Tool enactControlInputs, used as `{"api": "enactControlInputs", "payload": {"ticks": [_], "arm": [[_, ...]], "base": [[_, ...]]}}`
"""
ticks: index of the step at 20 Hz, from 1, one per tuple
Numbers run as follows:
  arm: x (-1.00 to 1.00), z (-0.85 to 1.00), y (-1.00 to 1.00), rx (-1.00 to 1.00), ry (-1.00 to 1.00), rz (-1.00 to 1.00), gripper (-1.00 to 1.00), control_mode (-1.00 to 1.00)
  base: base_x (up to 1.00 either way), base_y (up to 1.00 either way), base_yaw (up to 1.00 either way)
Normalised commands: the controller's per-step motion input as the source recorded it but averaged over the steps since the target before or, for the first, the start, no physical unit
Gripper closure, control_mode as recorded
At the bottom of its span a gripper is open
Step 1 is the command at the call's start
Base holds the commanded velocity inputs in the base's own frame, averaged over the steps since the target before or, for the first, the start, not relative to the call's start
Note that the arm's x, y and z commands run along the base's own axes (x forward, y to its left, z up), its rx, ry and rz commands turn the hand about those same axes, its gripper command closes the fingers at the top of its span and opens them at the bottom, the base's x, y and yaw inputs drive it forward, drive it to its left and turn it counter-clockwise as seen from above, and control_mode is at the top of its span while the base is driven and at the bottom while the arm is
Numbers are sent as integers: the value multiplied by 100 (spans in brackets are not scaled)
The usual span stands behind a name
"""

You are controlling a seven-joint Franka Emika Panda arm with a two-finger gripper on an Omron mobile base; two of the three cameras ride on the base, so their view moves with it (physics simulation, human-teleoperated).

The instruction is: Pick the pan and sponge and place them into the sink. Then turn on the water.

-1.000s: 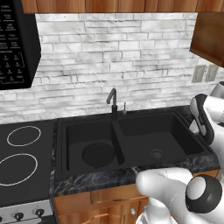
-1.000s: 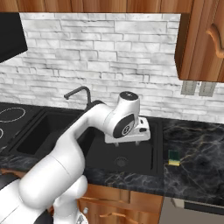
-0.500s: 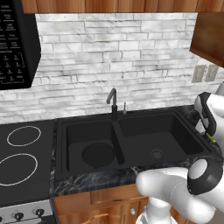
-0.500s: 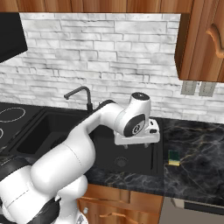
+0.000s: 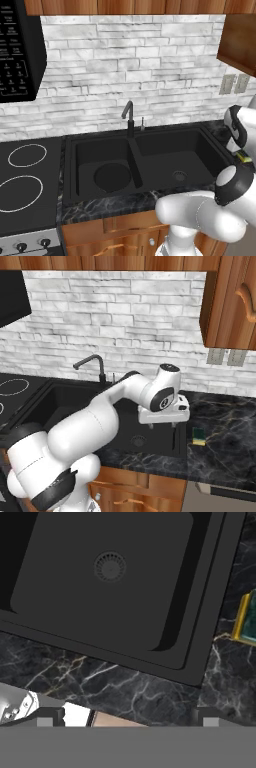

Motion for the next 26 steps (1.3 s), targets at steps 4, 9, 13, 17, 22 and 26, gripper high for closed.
{"api": "enactControlInputs", "payload": {"ticks": [4,9,13,17,22,26], "arm": [[10,-15,-14,0,0,0,-100,-100],[9,-5,-18,0,0,0,-100,-100],[9,-3,-18,0,1,0,-100,-100],[15,0,-20,0,4,0,-100,-100],[18,-2,-20,0,3,0,-100,-100],[18,-5,-21,0,2,0,-100,-100]], "base": [[0,0,0],[0,0,0],[0,0,0],[0,0,0],[0,0,0],[0,0,0]]}}
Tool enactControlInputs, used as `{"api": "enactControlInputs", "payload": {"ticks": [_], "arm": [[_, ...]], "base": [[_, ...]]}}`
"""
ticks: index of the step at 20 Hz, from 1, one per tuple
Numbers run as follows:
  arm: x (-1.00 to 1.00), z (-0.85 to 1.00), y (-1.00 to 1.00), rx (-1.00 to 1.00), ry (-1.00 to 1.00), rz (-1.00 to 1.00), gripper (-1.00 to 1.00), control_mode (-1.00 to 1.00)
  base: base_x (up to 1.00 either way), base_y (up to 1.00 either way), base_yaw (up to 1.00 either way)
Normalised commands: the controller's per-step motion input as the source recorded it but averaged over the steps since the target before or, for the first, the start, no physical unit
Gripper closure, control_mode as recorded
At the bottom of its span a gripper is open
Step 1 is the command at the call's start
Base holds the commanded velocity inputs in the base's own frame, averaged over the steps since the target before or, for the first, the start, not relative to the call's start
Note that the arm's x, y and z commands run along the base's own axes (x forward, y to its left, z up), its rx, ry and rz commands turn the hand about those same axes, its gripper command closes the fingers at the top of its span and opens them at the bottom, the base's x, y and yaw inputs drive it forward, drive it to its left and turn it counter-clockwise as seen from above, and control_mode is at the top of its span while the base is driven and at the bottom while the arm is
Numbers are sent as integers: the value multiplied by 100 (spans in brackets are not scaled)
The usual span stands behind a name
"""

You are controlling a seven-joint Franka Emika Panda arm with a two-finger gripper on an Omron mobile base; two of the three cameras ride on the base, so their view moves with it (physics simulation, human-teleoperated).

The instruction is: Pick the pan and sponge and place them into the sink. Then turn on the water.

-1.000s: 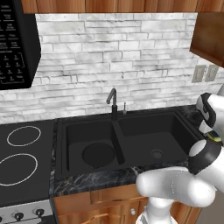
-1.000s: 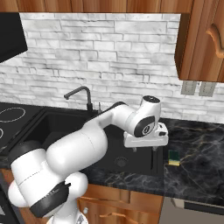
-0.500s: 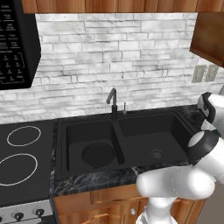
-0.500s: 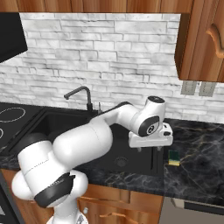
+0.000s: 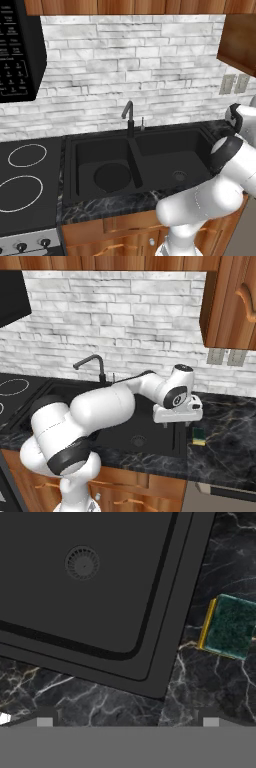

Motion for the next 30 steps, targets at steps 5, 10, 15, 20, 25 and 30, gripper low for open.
{"api": "enactControlInputs", "payload": {"ticks": [5,10,15,20,25,30], "arm": [[13,-12,-25,0,3,0,-100,-100],[16,-12,-26,1,3,0,-100,-100],[20,-5,-21,0,4,0,-100,-100],[16,-1,-24,1,5,0,-100,-100],[16,-5,-24,1,6,0,-100,-100],[17,-13,-24,3,6,0,-100,-100]], "base": [[0,0,0],[0,0,0],[0,0,0],[0,0,0],[0,0,0],[0,0,0]]}}
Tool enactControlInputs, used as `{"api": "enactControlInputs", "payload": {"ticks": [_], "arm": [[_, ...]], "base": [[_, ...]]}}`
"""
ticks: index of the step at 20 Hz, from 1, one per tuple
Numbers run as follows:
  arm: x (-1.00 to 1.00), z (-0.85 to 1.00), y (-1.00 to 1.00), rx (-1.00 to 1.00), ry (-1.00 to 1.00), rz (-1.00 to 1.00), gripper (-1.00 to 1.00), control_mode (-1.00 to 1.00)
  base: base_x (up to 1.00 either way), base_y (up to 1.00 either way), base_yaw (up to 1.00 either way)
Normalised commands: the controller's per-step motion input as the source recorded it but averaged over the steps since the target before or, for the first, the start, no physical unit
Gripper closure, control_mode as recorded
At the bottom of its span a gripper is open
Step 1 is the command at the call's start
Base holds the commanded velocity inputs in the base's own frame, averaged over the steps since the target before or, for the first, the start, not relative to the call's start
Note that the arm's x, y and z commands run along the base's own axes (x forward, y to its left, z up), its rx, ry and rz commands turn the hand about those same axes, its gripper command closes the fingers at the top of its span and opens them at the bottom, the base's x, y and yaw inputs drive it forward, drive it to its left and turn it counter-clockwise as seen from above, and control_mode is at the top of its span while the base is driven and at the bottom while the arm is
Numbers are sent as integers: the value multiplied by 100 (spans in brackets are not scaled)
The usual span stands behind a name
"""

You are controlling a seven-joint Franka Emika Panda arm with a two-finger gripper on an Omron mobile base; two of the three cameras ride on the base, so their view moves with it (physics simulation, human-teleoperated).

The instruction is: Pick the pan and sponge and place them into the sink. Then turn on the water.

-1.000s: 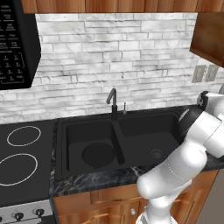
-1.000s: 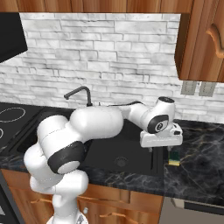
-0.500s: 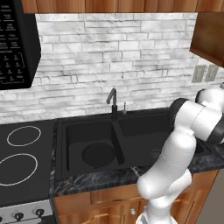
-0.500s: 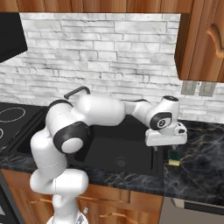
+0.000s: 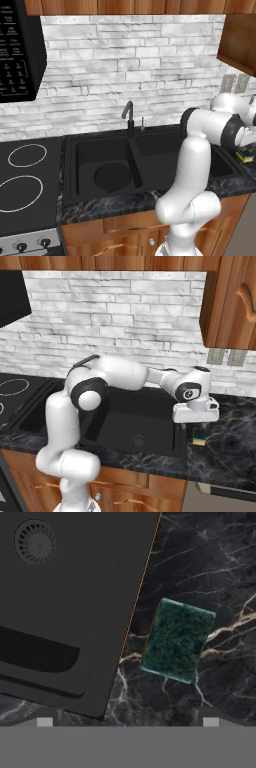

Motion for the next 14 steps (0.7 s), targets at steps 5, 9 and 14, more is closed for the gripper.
{"api": "enactControlInputs", "payload": {"ticks": [5,9,14], "arm": [[15,-17,-19,4,4,2,-100,-100],[12,-9,-15,1,0,2,-100,-100],[16,-11,-12,2,0,3,-100,-100]], "base": [[0,0,0],[0,0,0],[0,0,0]]}}
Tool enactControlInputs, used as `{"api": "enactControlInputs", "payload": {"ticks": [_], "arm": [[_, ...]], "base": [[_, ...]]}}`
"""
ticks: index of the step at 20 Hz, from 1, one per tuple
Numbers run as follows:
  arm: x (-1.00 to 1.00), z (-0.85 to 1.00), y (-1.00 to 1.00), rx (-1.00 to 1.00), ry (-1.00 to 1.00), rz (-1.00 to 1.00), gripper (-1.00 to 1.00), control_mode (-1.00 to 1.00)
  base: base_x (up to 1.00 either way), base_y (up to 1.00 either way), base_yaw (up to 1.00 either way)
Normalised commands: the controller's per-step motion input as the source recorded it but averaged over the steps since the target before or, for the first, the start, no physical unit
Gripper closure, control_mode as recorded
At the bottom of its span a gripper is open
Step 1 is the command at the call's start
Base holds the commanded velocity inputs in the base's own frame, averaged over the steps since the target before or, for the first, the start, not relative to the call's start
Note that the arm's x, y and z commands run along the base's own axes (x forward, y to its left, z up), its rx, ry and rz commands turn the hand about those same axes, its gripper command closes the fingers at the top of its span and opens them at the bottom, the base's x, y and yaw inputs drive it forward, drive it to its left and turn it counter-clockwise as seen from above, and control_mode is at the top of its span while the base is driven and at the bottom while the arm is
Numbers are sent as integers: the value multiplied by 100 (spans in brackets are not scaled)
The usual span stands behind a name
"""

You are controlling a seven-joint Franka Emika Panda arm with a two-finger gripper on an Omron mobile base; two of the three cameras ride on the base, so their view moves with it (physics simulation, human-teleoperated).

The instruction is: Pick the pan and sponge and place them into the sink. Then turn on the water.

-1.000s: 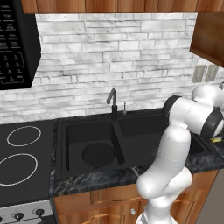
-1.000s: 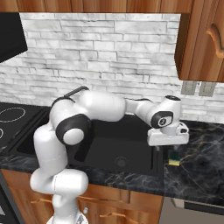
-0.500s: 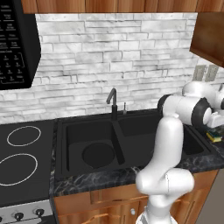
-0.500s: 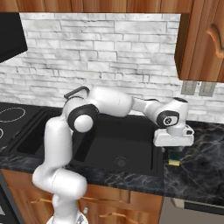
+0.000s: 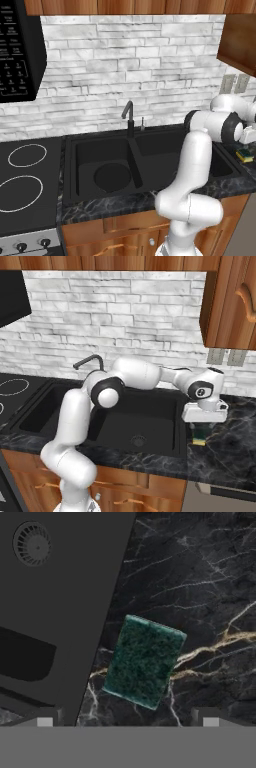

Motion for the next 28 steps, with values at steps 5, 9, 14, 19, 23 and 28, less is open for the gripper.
{"api": "enactControlInputs", "payload": {"ticks": [5,9,14,19,23,28], "arm": [[14,-12,-3,2,1,3,-100,-100],[11,-14,0,2,2,2,-100,-100],[6,-13,0,1,3,0,-100,-100],[4,-13,0,1,3,0,-100,-100],[0,-10,0,1,4,0,-100,-100],[-1,-11,0,1,2,0,-100,-100]], "base": [[0,0,0],[0,0,0],[0,0,0],[0,0,0],[0,0,0],[0,0,0]]}}
